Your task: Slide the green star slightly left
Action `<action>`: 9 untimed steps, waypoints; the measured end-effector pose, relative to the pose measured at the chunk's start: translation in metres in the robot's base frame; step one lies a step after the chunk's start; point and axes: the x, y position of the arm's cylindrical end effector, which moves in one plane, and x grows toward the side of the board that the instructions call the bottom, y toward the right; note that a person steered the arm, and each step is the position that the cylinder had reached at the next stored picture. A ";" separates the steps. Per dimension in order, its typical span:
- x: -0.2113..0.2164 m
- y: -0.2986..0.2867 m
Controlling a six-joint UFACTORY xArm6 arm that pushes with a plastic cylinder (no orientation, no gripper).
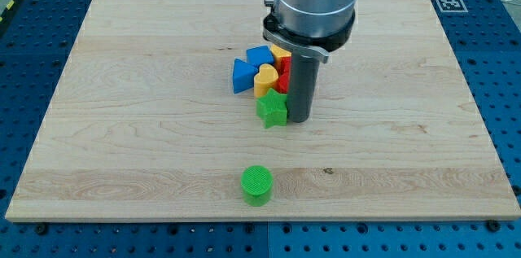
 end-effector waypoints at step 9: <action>-0.019 -0.189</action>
